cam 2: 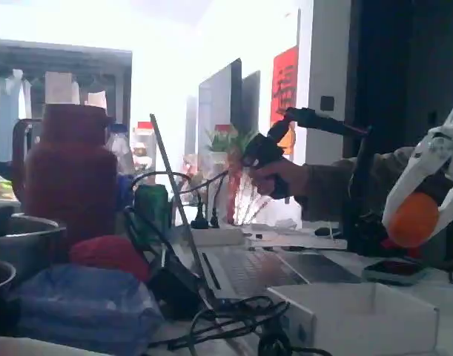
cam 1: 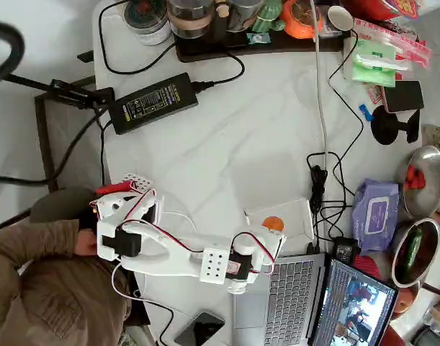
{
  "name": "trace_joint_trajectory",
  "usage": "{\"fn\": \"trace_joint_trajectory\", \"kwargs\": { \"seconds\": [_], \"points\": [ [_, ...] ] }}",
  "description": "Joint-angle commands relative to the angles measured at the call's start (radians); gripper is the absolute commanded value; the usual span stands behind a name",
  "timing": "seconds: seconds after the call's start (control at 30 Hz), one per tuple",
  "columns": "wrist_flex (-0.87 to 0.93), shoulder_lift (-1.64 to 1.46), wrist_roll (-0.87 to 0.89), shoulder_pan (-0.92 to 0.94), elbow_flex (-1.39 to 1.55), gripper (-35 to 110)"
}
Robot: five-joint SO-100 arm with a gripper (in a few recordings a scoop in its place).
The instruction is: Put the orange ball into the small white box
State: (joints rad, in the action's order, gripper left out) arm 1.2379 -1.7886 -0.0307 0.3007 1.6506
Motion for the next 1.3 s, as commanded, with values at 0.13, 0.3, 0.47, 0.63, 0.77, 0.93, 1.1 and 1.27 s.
{"fn": "trace_joint_trajectory", "kwargs": {
  "seconds": [0.13,0.3,0.47,0.63,0.77,0.93,1.1,1.27],
  "points": [
    [-0.015,-0.034,-0.012,0.078,-0.029,8],
    [-0.017,0.009,-0.012,0.06,-0.055,8],
    [0.0,0.187,-0.008,0.061,-0.167,8],
    [0.0,0.265,-0.006,0.058,-0.262,8],
    [0.0,0.304,-0.006,0.058,-0.299,8],
    [0.0,0.356,-0.008,0.058,-0.33,8],
    [0.0,0.356,-0.009,0.057,-0.33,8],
    [0.0,0.377,-0.011,0.054,-0.324,10]
  ]
}}
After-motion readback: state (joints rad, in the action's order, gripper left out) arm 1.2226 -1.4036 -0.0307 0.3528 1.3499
